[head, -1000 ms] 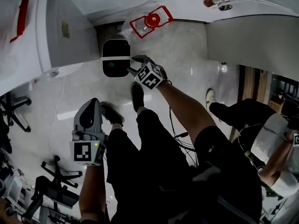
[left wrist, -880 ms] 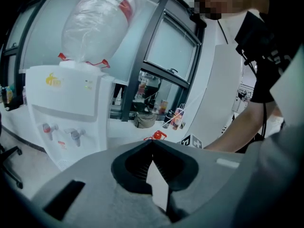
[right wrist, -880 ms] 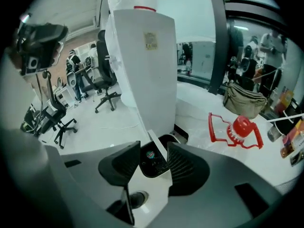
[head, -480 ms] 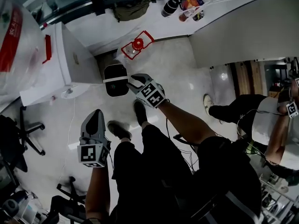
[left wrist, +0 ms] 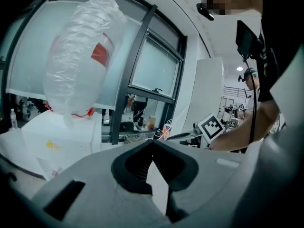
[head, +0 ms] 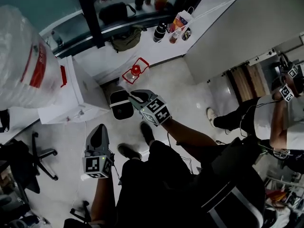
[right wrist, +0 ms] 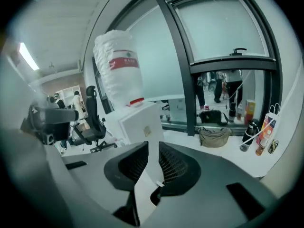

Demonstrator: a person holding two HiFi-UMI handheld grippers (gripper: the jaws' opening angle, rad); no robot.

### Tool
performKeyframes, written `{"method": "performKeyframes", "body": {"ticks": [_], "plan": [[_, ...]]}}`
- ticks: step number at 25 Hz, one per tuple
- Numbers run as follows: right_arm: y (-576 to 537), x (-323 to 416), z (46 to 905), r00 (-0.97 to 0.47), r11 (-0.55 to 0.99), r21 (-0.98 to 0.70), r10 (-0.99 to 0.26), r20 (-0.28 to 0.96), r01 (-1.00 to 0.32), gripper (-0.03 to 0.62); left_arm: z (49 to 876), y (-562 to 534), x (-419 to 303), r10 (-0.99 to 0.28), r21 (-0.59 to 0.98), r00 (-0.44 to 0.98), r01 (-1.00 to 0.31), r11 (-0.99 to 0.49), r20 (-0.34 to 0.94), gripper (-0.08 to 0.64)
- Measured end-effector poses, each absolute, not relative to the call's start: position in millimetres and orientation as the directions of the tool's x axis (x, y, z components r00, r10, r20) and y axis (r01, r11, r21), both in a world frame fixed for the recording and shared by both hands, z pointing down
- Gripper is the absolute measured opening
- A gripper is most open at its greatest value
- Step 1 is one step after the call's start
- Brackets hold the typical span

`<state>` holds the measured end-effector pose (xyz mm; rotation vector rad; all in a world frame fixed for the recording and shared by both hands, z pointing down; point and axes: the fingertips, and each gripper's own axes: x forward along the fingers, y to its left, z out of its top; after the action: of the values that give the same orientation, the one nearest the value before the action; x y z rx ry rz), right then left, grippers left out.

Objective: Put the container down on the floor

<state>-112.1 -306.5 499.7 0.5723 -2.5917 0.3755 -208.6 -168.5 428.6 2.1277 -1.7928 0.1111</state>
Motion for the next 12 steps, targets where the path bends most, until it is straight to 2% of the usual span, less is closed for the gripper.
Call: {"method": "performKeyframes", "body": {"ticks": [6,12], "plan": [[-269.8,-114.1,439.1,-0.845,0.906,-0.143,-0.303,0.44,-0.399,0.052,393.2,-157.7,-206.1,-0.949,0.219,0.186,-0.967,-0.131,0.253,0.011],[-254.5,-110.2,391.2,-0.869,0.9,-0.163,-0.322,0.375,-0.404,0.038,377.4,-149.2,-203.0,-0.949,0.196,0.2,-0.969,-0.153,0.244,0.011]]}}
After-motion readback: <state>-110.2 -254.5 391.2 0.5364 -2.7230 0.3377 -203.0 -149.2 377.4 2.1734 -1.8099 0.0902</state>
